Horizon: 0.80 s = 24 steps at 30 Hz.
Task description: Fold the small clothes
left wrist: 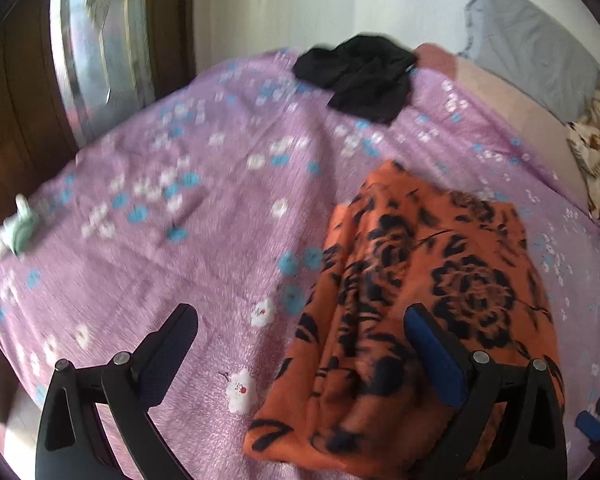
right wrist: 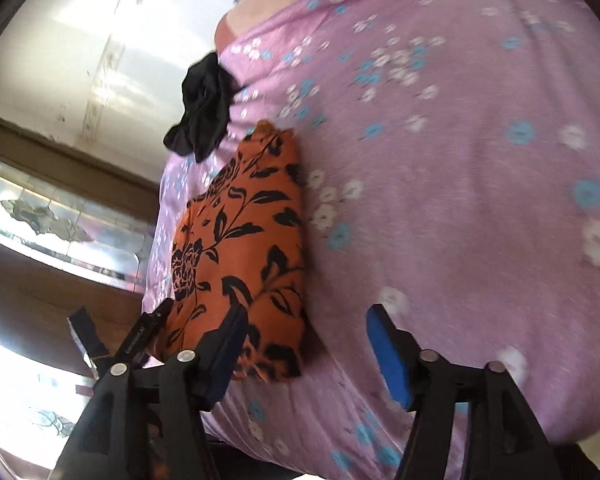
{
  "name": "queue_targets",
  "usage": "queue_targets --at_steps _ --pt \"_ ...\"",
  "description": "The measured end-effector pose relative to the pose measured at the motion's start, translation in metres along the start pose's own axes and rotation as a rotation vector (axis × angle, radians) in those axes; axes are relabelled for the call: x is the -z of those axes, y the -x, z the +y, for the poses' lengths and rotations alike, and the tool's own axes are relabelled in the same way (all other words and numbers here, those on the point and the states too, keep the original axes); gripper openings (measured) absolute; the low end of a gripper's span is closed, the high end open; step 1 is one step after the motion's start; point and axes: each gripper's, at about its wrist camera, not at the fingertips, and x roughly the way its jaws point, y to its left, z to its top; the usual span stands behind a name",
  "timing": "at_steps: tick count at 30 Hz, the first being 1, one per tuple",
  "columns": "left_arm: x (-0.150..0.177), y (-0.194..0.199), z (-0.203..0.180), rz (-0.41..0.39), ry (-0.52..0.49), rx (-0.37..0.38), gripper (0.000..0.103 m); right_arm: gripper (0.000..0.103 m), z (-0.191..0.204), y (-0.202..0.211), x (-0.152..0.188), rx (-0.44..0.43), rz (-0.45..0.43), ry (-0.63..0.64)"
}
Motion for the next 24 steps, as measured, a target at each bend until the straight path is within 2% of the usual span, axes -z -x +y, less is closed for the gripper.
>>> queue_targets --at_steps 2,4,8,12,16,20,24 --pt "-0.002 0.021 -0.013 -0.062 -0.054 -0.005 0.102 0.067 -0.004 0.014 0.004 -0.036 -0.025 -0.009" --pt "-0.004 0.037 -0.021 -0.085 -0.092 0.007 0.102 0.068 -0.005 0.025 0.007 -0.047 -0.053 0.005" --pt "-0.013 0.061 -0.027 -0.072 -0.171 0.039 0.102 0.069 -0.011 0.034 0.008 -0.086 -0.064 -0.010" --pt "-0.028 0.073 -0.017 -0.044 -0.157 0.070 0.102 0.070 -0.017 0.032 0.005 -0.124 -0.058 -0.061" --pt "-0.046 0.074 -0.006 -0.025 -0.105 0.078 0.102 0.070 -0.015 0.028 0.003 -0.144 -0.045 -0.056" --pt "-0.050 0.071 -0.015 -0.022 -0.133 0.048 0.102 0.071 -0.014 0.024 0.002 -0.163 -0.038 -0.053" --pt "-0.049 0.068 -0.024 -0.021 -0.163 0.049 0.102 0.071 -0.013 0.019 -0.002 -0.180 -0.035 -0.057"
